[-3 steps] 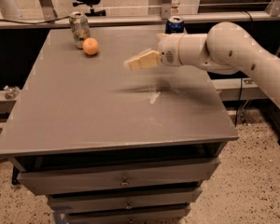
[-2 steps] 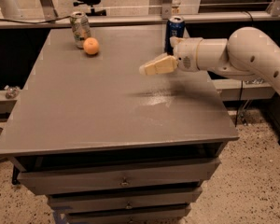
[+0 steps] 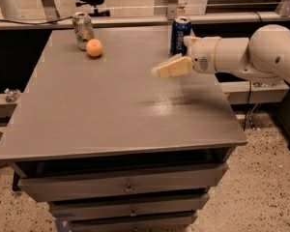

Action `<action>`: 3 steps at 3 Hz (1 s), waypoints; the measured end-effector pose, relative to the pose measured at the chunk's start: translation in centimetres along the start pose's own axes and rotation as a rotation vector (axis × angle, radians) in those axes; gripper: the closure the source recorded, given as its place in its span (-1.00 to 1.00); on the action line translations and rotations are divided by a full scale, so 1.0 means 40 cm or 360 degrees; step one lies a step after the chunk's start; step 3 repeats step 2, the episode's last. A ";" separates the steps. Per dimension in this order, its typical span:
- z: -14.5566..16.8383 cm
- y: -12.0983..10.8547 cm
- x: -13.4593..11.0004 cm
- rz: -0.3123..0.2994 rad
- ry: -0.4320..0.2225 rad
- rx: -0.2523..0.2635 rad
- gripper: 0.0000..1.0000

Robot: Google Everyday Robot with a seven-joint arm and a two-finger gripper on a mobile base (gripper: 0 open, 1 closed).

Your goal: Move orange near 7up can

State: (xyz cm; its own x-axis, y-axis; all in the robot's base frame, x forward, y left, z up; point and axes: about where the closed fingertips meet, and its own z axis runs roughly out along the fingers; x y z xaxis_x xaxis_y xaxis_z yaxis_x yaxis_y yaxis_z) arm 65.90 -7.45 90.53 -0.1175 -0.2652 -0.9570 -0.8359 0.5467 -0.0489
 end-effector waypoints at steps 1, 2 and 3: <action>-0.123 0.050 -0.028 0.0003 0.0060 0.0010 -1.00; -0.123 0.050 -0.028 0.0003 0.0060 0.0010 -1.00; -0.123 0.050 -0.028 0.0003 0.0060 0.0010 -1.00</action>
Offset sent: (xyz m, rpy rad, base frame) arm -0.0323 -0.0203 0.0164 -0.0215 0.0202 -0.0068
